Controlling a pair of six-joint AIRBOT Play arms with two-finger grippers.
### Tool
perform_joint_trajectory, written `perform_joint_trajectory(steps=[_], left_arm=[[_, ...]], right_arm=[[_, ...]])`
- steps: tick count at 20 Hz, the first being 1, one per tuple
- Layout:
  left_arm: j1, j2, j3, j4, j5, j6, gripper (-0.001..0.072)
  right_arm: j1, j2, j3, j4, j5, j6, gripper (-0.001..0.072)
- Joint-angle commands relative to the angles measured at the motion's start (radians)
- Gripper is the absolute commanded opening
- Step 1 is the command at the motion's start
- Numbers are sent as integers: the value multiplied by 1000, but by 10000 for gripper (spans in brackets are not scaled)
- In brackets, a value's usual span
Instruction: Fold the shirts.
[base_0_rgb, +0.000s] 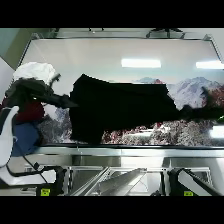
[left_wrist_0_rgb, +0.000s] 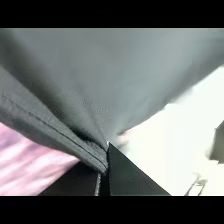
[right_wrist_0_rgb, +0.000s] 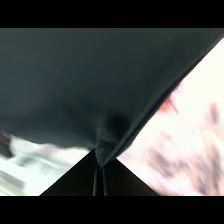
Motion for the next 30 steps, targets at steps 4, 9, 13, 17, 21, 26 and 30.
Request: perform_joint_trajectory(steps=[4,9,13,17,21,26,30], left_arm=[[32,471,489,-295,-1,-1,12],[357,635,763,-145,-32,-137,12],[365,580,573,-230,-24,-133,11],[154,344,338,-169,-35,-90,13],[-15,6,307,29,-187,-59,13],[-74,-488,673,72,-217,-147,12],[-129,-664,946,327,-223,-283,12]], right_arm=[[-14,340,649,180,-32,-6,19],[-68,448,846,51,-122,-7,19],[-67,382,808,96,-89,1,17],[37,187,594,110,-76,-44,17],[130,-84,391,37,-238,-76,17],[126,-512,430,85,-333,-63,16],[127,-655,565,63,-330,-30,16]])
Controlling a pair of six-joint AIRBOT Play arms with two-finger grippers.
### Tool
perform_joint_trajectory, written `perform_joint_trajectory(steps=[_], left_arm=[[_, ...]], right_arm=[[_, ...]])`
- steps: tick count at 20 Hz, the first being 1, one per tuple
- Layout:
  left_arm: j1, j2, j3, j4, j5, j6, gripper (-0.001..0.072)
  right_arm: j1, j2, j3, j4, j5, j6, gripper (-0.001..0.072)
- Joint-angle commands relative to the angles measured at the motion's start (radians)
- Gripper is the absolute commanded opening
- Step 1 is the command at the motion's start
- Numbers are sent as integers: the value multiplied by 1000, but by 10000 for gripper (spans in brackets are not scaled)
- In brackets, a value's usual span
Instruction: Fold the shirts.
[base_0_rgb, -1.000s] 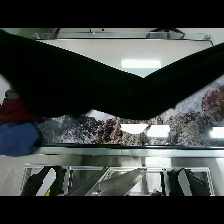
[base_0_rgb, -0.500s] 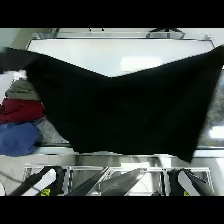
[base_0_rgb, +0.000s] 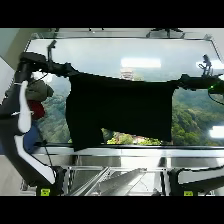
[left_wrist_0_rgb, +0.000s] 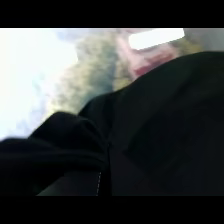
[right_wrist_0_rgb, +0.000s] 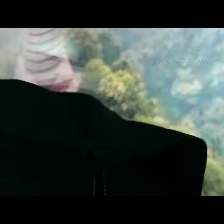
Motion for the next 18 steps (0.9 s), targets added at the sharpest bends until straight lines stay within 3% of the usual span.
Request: perform_joint_trajectory(steps=[1,4,8,14,18], left_arm=[[-41,-140,177,226,-39,-95,12],[-29,-111,87,269,-66,-97,12],[-53,-107,32,440,-108,-109,13],[-122,-107,32,629,-142,-108,13],[-145,-107,32,643,-138,-104,13]], right_arm=[[2,-111,94,-60,-13,16,16],[21,-112,113,-239,41,39,16],[73,-138,108,-470,18,126,17],[133,-176,108,-483,17,159,17],[145,-176,108,-483,18,171,19]])
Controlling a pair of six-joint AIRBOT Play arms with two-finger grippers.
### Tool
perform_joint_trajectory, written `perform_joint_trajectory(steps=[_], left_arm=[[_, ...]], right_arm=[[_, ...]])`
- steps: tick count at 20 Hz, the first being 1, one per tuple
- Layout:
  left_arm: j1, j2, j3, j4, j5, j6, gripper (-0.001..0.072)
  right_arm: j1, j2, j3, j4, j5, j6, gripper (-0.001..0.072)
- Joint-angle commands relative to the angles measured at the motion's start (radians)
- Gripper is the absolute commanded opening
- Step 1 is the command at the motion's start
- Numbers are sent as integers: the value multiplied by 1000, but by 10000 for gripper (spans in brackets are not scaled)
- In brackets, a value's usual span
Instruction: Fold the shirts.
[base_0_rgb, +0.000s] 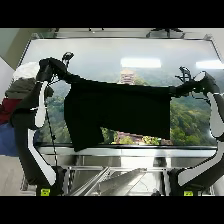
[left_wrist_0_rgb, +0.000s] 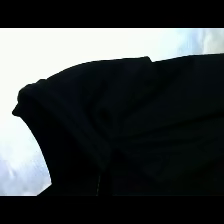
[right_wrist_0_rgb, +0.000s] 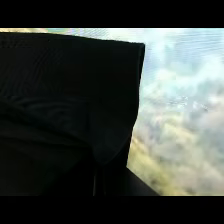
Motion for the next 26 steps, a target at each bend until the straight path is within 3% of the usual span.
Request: perform_joint_trajectory(steps=[1,4,5,6,7,8,9,10,11,12,13,14,17,21,26], left_arm=[[-26,0,0,45,5,12,14],[-50,0,5,47,19,17,18],[-50,0,17,48,40,16,269],[-50,0,41,48,66,15,617],[-45,0,70,54,95,13,650],[-34,6,98,64,122,-9,649],[-19,29,103,81,142,-52,650],[1,63,78,79,163,-80,649],[27,105,21,71,187,-107,649],[51,142,-46,58,224,-115,649],[77,184,-138,40,260,-114,649],[103,232,-249,14,282,-105,650],[167,366,-569,-40,249,-61,649],[235,494,-895,-136,237,-25,649],[206,573,-1114,-222,132,5,649]], right_arm=[[16,-3,1,-12,1,16,19],[19,-3,2,-12,1,15,23],[19,-3,6,-12,3,16,98],[17,0,13,-13,12,16,211],[16,11,23,-20,30,23,262],[13,26,40,-43,57,47,267],[6,51,57,-76,96,77,335],[-6,84,62,-99,131,109,482],[-23,117,62,-97,173,129,542],[-41,148,57,-95,222,135,538],[-62,182,35,-95,269,134,474],[-83,217,-6,-95,294,134,455],[-157,363,-242,-93,306,134,456],[-269,533,-564,-5,195,102,456],[-304,552,-789,101,107,14,456]])
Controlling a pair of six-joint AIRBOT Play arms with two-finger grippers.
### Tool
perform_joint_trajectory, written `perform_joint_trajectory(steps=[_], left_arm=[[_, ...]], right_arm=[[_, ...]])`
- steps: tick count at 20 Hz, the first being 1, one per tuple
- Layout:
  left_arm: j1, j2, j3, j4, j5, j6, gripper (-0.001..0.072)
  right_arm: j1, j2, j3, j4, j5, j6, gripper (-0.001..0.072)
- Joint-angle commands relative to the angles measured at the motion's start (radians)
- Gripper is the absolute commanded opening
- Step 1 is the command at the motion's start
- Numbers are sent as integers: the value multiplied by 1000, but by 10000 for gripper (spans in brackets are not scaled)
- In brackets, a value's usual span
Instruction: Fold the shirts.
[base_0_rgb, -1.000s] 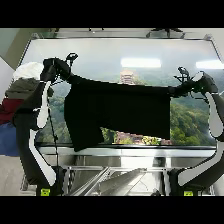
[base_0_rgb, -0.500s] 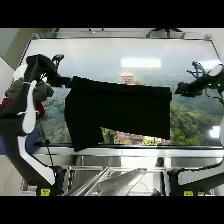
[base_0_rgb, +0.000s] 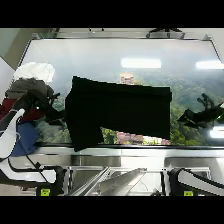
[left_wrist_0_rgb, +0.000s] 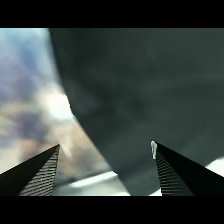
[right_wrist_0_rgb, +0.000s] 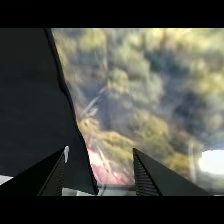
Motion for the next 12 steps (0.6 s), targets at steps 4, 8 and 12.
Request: perform_joint_trajectory(steps=[4,8,12], left_arm=[[-106,38,-203,-201,-100,95,647],[-161,50,-208,-203,-101,107,106],[-162,105,-174,-203,-90,106,13]], right_arm=[[-22,-14,-228,199,-106,-166,456],[-18,-50,-239,226,-75,-183,456],[46,-61,-242,276,-35,-236,149]])
